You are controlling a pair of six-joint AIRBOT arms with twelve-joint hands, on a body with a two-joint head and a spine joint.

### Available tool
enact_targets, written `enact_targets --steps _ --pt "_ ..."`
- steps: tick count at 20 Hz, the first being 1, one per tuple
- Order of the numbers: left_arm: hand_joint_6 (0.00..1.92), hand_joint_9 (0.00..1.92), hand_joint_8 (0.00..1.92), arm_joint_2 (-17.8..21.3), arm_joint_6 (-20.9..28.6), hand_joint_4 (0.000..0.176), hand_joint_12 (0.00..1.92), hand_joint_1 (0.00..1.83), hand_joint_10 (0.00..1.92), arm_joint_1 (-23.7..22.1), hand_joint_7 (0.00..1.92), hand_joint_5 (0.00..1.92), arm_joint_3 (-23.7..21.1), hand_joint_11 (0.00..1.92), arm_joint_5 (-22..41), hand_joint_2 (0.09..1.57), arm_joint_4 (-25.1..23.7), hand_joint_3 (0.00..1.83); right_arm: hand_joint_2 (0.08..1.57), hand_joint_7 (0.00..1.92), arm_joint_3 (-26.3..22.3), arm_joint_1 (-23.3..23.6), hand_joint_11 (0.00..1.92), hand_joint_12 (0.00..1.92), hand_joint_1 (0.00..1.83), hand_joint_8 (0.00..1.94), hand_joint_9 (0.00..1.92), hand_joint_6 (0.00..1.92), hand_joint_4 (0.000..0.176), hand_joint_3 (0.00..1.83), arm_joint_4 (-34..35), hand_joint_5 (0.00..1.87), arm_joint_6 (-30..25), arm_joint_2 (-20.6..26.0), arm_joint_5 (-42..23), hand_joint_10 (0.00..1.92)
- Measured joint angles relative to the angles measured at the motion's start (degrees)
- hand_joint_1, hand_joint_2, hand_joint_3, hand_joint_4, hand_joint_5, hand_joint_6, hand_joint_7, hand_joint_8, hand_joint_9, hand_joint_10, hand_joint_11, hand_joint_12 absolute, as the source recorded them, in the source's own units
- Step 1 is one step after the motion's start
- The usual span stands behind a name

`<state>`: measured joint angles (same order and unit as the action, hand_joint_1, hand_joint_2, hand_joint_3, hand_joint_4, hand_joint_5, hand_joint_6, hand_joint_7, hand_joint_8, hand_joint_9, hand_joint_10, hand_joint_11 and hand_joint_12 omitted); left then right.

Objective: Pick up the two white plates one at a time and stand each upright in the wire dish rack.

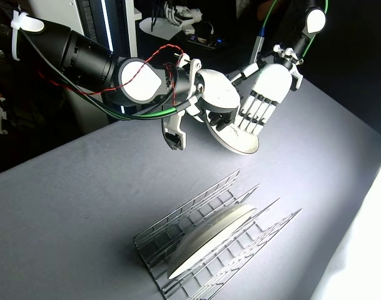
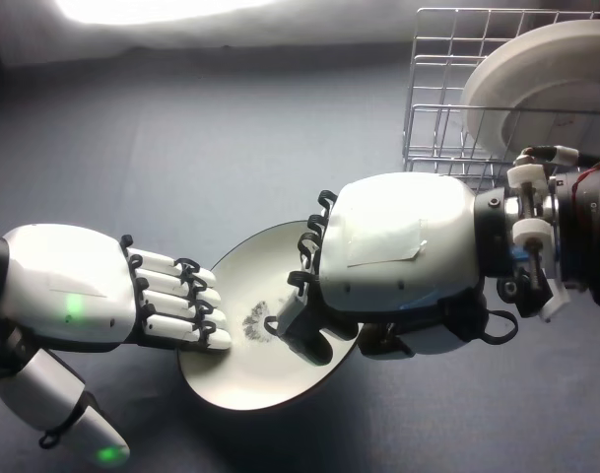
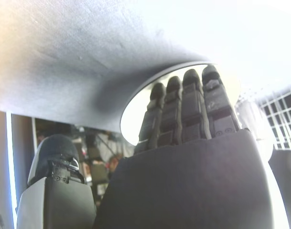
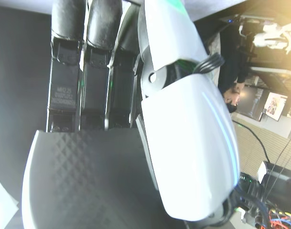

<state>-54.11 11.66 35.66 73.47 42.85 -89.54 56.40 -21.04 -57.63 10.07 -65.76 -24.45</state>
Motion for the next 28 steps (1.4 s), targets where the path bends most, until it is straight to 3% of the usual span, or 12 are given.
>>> enact_targets --steps 2,3,4,5,6,8,9,10,12,14,20,28 --pt "0.0 0.01 0.0 0.0 -0.04 0.0 0.03 0.0 0.0 0.57 0.05 0.09 -0.59 0.02 -0.17 1.1 -0.02 0.0 1.13 0.96 0.0 -0.02 0.94 0.94 1.38 0.97 1.03 1.05 0.0 0.0 0.0 0.76 0.0 0.07 0.02 1.12" --pt "0.01 0.03 0.01 0.0 0.0 0.0 0.03 0.0 0.01 1.11 0.06 0.09 -0.76 0.03 -0.13 1.09 0.07 0.0 1.06 0.94 0.0 -0.02 0.93 0.96 1.47 0.92 1.12 0.56 0.0 0.0 0.04 0.72 0.02 0.11 0.0 0.98" --pt "0.0 0.02 0.0 -0.02 -0.07 0.0 0.03 0.0 0.01 1.79 0.04 0.07 -0.83 0.02 -0.11 1.08 0.24 0.0 1.11 0.96 0.0 -0.02 0.95 0.97 1.4 0.97 1.13 0.99 0.0 0.0 0.11 0.71 0.04 0.11 0.04 1.01" --pt "0.0 0.02 0.0 -0.02 -0.04 0.0 0.03 0.0 0.0 2.27 0.04 0.07 -1.14 0.01 -0.2 1.09 0.52 0.0 1.06 0.94 0.0 0.0 0.92 0.98 1.47 0.93 1.12 0.54 0.0 0.0 0.2 0.7 0.04 0.11 0.04 0.98" --pt "0.0 0.02 0.0 -0.07 -0.04 0.0 0.03 0.0 0.01 2.71 0.05 0.07 -1.25 0.02 -0.11 1.09 0.66 0.0 1.12 0.94 -0.02 0.0 0.92 1.0 1.4 1.02 1.09 0.99 0.0 0.0 0.22 0.69 0.02 0.11 -0.09 1.08" --pt "0.0 0.02 0.0 -0.07 -0.04 0.0 0.03 0.0 0.01 3.21 0.05 0.07 -1.49 0.02 0.07 1.09 0.87 0.0 1.12 0.94 0.0 0.0 0.92 1.0 1.4 1.02 1.09 0.99 0.0 0.0 0.22 0.69 0.02 0.11 -0.13 1.08" --pt "0.01 0.02 0.0 -0.09 -0.09 0.0 0.03 0.0 0.0 3.56 0.05 0.08 -1.46 0.01 0.11 1.1 0.94 0.0 1.17 0.81 0.0 -0.02 0.55 1.11 1.18 0.53 0.78 1.15 0.0 0.0 0.2 0.8 0.04 0.33 -0.11 0.68" --pt "0.01 0.02 0.0 -0.2 -0.09 0.0 0.03 0.0 0.0 3.67 0.05 0.08 -1.46 0.01 0.15 1.1 1.03 0.0 1.17 0.81 0.0 0.0 0.55 1.11 1.18 0.53 0.78 1.15 0.0 0.0 0.22 0.8 0.02 0.44 -0.13 0.68" --pt "0.0 0.04 0.01 -0.37 -0.15 0.0 0.04 0.0 0.01 4.09 0.06 0.07 -1.46 0.02 0.26 1.08 1.31 0.0 1.01 0.65 0.0 0.0 0.14 0.96 1.17 0.01 0.58 0.06 0.0 0.0 0.15 0.63 0.04 0.48 -0.09 0.06" --pt "0.0 0.01 0.0 -0.37 -0.22 0.0 0.0 0.0 0.0 4.28 0.04 0.07 -1.49 0.0 0.31 1.09 1.66 0.0 1.0 0.48 0.0 0.17 0.01 0.93 1.12 0.0 0.45 0.0 0.0 0.0 0.07 0.48 0.04 0.48 -0.52 0.0" --pt "0.0 0.02 0.0 -0.44 -0.22 0.0 0.01 0.0 0.01 6.05 0.05 0.08 -1.84 0.03 0.35 1.09 3.58 0.0 0.82 0.0 0.2 2.99 0.0 0.01 0.93 0.0 0.0 0.0 0.0 0.0 0.15 0.01 0.11 1.44 -1.31 0.0" --pt "0.0 0.02 0.0 -0.59 0.63 0.0 0.0 0.0 0.0 3.43 0.05 0.06 -1.77 0.0 0.46 1.08 0.92 0.0 0.8 0.0 1.01 2.99 0.03 0.02 1.08 0.0 0.0 0.0 0.0 0.0 0.0 0.0 0.09 3.3 -1.4 0.0"
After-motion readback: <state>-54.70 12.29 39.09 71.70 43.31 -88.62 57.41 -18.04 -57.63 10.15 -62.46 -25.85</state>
